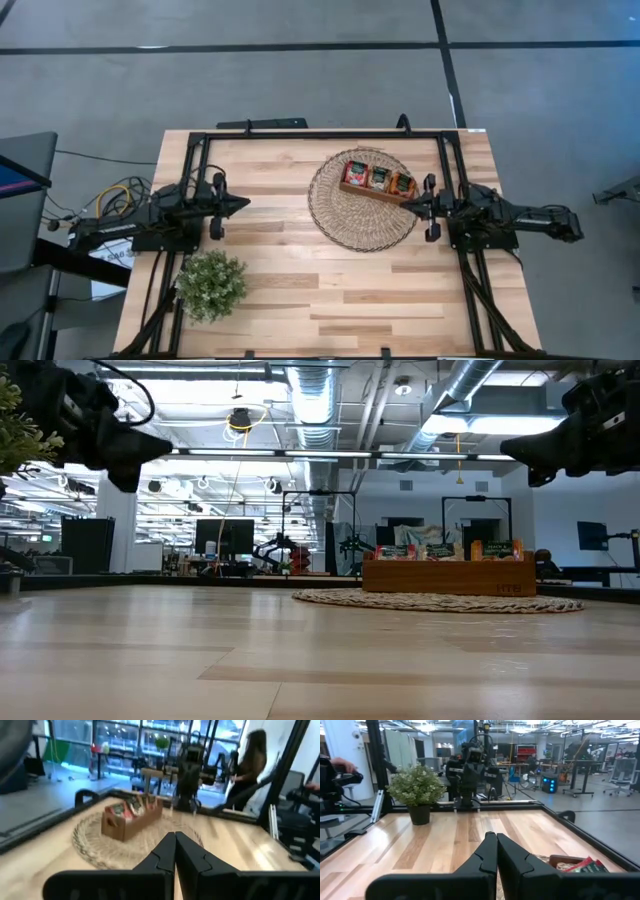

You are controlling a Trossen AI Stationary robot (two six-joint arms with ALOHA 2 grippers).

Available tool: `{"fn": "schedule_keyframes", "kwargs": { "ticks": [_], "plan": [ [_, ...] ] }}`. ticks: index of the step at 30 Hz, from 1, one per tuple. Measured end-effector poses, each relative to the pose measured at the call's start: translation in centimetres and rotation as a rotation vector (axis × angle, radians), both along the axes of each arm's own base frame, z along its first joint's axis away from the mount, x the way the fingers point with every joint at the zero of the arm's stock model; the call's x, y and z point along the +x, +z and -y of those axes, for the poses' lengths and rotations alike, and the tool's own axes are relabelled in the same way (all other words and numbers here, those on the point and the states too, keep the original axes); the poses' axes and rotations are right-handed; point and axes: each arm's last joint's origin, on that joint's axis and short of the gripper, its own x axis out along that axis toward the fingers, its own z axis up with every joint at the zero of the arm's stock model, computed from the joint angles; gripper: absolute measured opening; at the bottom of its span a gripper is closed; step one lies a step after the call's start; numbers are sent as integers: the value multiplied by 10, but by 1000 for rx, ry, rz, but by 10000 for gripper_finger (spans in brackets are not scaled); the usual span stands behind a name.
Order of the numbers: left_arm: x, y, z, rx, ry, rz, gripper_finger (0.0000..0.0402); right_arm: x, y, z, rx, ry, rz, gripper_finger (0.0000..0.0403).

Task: Pick & Place Tea
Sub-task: Return to Home Position

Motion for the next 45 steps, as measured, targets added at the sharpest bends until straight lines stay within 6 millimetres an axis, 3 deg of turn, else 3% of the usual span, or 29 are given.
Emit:
{"fn": "schedule_keyframes", "kwargs": {
  "ticks": [12, 34, 40, 45],
  "plan": [
    [1, 1, 11, -1, -104, 10, 0, 0, 1, -8, 0, 88, 7, 0],
    [2, -4, 12, -26, -112, -37, 0, 0, 1, -9, 0, 88, 7, 0],
    [2, -4, 12, 118, -116, -54, 0, 0, 1, -8, 0, 87, 7, 0],
    [2, -5, 12, 101, -122, -55, 0, 0, 1, -8, 0, 87, 7, 0]
  ]
}}
